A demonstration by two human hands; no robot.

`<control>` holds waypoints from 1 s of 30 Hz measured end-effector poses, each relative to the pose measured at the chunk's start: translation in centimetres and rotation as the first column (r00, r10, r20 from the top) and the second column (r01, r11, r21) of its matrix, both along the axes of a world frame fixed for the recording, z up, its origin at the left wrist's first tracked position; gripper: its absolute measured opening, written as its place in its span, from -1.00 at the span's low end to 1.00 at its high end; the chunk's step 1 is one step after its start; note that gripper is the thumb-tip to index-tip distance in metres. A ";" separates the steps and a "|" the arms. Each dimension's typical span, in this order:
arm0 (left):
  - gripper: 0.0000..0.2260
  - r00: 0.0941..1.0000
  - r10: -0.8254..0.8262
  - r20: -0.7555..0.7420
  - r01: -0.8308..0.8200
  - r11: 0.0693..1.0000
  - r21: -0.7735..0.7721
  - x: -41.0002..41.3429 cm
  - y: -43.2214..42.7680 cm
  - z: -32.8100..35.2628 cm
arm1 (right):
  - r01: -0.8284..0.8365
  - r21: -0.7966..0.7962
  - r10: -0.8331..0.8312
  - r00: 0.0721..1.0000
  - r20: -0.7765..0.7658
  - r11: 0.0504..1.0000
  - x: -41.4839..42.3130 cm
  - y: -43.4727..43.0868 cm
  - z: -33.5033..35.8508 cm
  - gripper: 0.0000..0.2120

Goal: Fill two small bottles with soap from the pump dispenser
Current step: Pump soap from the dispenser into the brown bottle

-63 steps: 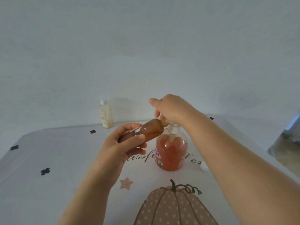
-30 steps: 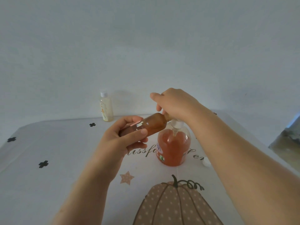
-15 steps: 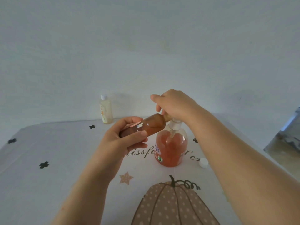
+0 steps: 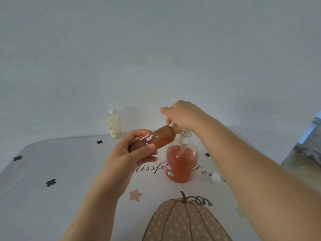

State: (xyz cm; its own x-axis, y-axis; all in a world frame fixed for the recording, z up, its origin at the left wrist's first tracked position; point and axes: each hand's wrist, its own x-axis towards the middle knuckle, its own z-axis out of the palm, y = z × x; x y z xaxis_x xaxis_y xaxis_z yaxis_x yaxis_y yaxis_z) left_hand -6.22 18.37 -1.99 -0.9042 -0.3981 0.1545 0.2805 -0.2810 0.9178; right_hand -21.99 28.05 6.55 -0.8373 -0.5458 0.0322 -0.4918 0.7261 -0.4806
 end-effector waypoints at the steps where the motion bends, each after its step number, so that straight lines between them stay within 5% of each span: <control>1: -0.63 1.000 0.000 0.003 0.000 1.000 0.011 -0.1 0.0 0.0 | -0.001 0.003 0.001 1.000 -0.016 1.000 0.0 -0.1 -0.1 -0.52; 30: -0.65 0.998 0.011 0.058 -0.012 1.000 0.022 -0.6 -0.2 -0.4 | 0.027 0.034 -0.027 0.999 -0.018 0.999 -0.4 -0.2 -1.0 -0.58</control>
State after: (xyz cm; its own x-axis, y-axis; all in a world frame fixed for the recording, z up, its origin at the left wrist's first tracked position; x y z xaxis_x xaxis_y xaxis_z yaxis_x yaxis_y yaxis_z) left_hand -6.83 18.22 -2.35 -0.9067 -0.4115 0.0928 0.2305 -0.2991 0.9260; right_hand -22.34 27.81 5.57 -0.8512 -0.5240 0.0283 -0.4797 0.7551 -0.4468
